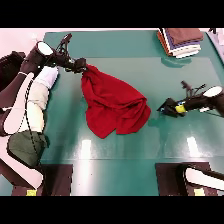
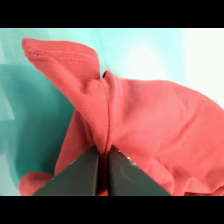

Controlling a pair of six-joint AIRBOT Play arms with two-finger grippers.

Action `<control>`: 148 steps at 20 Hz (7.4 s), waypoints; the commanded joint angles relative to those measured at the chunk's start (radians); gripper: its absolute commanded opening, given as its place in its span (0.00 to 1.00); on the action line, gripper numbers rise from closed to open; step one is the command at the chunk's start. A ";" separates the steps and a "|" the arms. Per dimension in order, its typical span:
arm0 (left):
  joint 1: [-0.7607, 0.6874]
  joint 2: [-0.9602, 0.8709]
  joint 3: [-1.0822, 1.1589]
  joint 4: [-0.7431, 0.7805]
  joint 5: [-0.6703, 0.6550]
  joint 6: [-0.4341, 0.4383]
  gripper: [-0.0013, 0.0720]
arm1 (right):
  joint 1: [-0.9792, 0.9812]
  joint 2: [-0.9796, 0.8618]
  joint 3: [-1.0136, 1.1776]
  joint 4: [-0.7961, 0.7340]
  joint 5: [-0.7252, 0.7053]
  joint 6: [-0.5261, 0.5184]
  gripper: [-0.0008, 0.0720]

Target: Fold the shirts.

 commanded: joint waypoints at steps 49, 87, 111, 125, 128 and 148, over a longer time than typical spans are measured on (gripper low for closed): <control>0.035 0.239 0.030 0.472 -0.319 -0.115 0.74 | -0.037 0.033 0.463 -0.106 0.184 0.042 0.43; 0.210 0.766 -1.160 0.037 0.034 0.034 0.05 | -0.494 0.435 -0.396 -0.162 0.008 -0.016 0.61; 0.210 1.138 0.075 0.069 -0.045 -0.030 0.05 | -0.100 0.630 0.826 -0.156 0.043 -0.006 0.03; 0.210 0.745 -0.107 0.186 -0.242 -0.175 0.05 | -0.072 0.237 0.996 -0.411 0.397 0.094 0.03; 0.210 0.586 -0.252 0.183 -0.218 -0.173 0.05 | -0.027 0.087 0.825 -0.457 0.354 0.094 0.03; 0.217 0.176 -0.389 0.221 -0.211 -0.041 0.05 | 0.065 -0.294 0.701 -0.461 0.192 0.094 0.03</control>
